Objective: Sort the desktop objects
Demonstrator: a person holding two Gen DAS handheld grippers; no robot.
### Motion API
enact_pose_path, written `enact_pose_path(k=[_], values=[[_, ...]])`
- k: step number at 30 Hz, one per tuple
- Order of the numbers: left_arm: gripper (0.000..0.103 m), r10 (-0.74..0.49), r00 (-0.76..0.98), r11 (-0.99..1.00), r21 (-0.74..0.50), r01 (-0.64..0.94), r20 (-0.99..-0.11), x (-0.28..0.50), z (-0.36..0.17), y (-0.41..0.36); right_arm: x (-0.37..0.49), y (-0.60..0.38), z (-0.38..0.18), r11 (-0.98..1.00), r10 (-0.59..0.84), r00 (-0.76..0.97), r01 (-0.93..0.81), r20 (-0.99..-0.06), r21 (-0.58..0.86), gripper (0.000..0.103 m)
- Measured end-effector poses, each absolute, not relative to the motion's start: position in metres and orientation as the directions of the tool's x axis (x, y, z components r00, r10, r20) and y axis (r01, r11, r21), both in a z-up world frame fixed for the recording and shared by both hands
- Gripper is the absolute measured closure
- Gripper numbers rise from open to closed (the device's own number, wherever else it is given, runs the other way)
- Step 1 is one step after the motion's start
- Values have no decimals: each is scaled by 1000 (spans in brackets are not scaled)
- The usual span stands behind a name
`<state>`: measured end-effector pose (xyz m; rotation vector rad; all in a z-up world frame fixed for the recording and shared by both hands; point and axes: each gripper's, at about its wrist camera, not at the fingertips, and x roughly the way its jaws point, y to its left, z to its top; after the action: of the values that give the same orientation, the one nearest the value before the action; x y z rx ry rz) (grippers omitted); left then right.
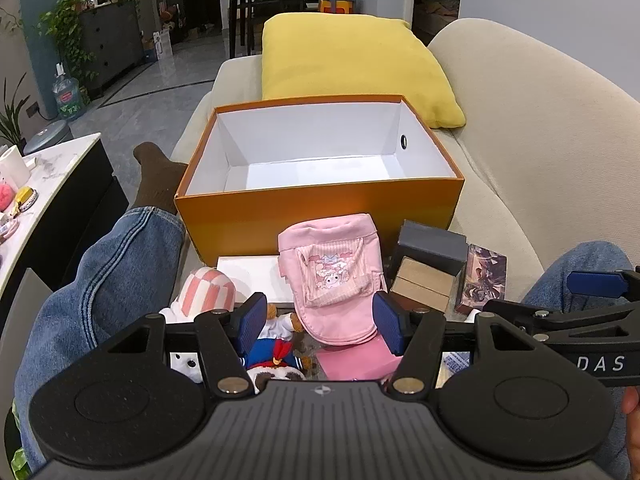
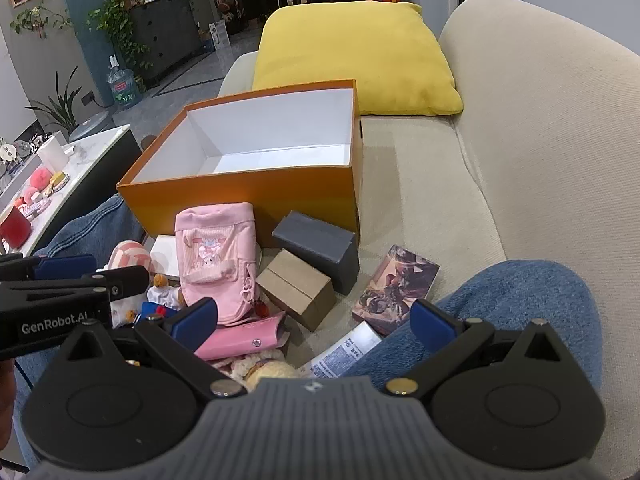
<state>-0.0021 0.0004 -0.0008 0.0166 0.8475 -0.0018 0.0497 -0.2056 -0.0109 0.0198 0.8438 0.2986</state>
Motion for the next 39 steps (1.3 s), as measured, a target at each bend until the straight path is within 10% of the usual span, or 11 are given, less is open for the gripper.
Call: enact_pose_path(k=[23, 39], values=[[35, 2, 653, 1000, -4, -7, -757, -6, -1, 18, 53, -201, -15, 953, 283, 613, -265, -738, 146, 2], [57, -45, 599, 997, -72, -21, -800, 14, -17, 51, 86, -181, -36, 923, 318, 529, -364, -786, 128, 43]])
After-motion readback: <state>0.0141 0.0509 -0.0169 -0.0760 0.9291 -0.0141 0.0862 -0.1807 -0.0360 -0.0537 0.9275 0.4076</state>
